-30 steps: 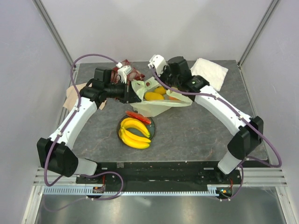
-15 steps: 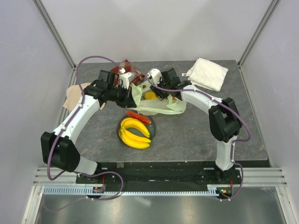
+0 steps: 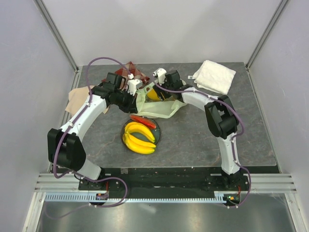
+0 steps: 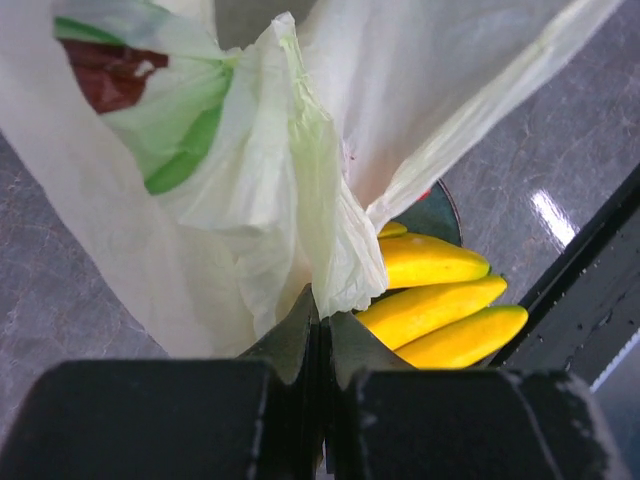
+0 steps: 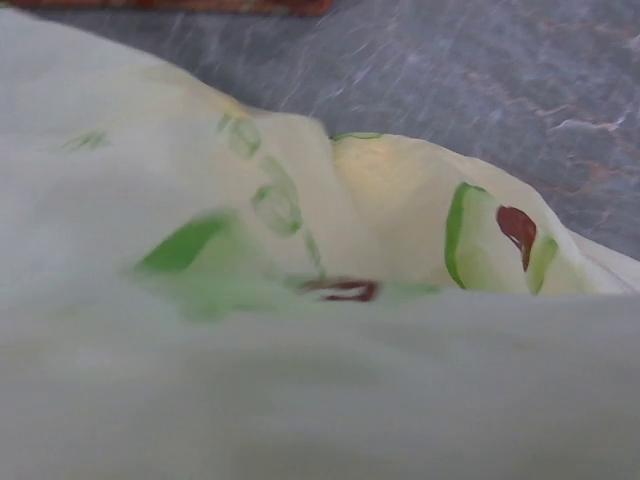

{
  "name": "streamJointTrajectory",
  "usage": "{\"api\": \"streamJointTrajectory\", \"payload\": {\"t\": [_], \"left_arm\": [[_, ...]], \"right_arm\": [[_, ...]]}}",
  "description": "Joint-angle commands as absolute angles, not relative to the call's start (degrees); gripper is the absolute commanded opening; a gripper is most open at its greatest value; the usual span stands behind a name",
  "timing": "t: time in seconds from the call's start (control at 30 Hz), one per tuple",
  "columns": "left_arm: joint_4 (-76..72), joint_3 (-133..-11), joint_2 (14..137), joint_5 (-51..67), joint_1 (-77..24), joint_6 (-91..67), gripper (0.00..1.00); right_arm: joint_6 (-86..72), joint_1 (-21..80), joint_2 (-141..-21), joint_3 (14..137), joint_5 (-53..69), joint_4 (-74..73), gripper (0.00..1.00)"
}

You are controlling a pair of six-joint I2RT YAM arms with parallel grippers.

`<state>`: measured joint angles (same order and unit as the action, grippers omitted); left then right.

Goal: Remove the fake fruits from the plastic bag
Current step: Take out the fake fruit from the plastic bag.

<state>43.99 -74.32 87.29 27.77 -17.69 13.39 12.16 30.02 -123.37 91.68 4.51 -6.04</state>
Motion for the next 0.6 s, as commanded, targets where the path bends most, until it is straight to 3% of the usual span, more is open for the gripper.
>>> {"api": "streamJointTrajectory", "payload": {"t": [0.0, 0.27, 0.37, 0.57], "left_arm": [[47.29, -76.46, 87.36, 31.29, -17.58, 18.19, 0.01], [47.29, -79.54, 90.08, 31.20, -17.58, 18.11, 0.02], [47.28, -80.42, 91.05, 31.55, -17.58, 17.58, 0.02], [47.20, -82.88, 92.63, 31.81, -17.58, 15.73, 0.02]], "right_arm": [[7.04, 28.13, -128.05, 99.39, 0.35, -1.75, 0.75], [9.93, 27.42, -133.23, 105.82, 15.81, -7.64, 0.73], [9.67, 27.68, -135.60, 108.09, 16.00, -8.96, 0.81], [8.97, 27.69, -138.95, 111.52, 19.86, -8.44, 0.85]]}}
